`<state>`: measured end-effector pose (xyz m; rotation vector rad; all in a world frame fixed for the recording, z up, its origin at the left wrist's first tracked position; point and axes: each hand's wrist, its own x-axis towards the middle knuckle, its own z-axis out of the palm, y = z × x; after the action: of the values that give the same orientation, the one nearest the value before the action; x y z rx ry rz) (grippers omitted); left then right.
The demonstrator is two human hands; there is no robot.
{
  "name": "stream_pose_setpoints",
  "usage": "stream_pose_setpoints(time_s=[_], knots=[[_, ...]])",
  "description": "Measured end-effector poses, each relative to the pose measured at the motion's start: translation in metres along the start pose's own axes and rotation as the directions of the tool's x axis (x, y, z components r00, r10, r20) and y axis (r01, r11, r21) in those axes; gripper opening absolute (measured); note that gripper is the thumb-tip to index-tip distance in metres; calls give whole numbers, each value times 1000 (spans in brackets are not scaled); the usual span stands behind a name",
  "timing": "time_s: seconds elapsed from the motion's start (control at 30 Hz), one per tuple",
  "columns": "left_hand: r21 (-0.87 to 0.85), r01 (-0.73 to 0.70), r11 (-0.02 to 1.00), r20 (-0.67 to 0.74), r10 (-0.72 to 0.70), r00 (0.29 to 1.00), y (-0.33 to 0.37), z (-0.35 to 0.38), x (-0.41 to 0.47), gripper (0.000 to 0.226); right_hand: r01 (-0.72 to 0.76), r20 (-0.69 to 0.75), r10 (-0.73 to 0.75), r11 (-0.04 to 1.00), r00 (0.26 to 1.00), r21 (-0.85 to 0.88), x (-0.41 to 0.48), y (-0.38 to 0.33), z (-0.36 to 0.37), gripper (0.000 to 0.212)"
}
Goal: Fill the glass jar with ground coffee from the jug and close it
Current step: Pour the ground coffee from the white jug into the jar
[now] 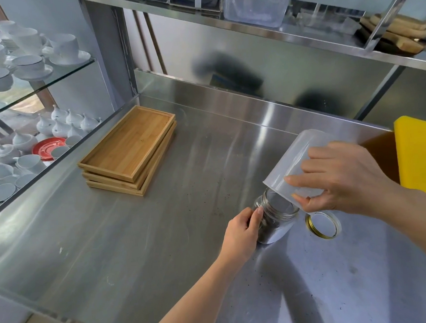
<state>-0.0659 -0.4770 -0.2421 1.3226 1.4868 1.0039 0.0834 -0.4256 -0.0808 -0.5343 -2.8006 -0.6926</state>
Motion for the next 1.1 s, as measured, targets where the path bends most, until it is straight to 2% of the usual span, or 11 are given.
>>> stream_pose_setpoints(time_s=[0.1,0.3,0.6,0.77,0.83,0.9,0.97,1.03,1.1], knots=[[1,2,1000,4,-2,1000,0,0,0,45,18,-26,-18,1000,999,8,-1,2,-3,35],[-21,16,1000,0,-16,1000,-1,1,1,45,42,4,-41,998,999,-36,-3,0,0,27],[-26,11,1000,-1,-11,1000,-3,2,2,45,53,-17,-54,998,998,-45,-7,0,2,30],[-36,8,999,-7,-8,1000,-4,2,2,45,82,-56,-83,997,995,-12,-14,-4,4,56],[-35,8,999,-12,-8,1000,-4,3,2,45,68,-64,-68,998,996,-10,-15,-5,5,55],[-30,6,1000,-12,-7,1000,-4,3,2,45,1,-99,-2,1000,995,-8,-16,-4,7,44],[-15,3,1000,-11,-3,1000,-4,2,2,45,-143,-181,150,988,972,48,-18,-2,11,32],[2,-6,1000,-13,6,1000,-4,2,3,45,-288,-255,320,945,912,155,-26,0,16,34],[6,-14,1000,-17,14,1000,-5,3,3,45,-382,-275,464,873,842,303,-36,0,21,48]])
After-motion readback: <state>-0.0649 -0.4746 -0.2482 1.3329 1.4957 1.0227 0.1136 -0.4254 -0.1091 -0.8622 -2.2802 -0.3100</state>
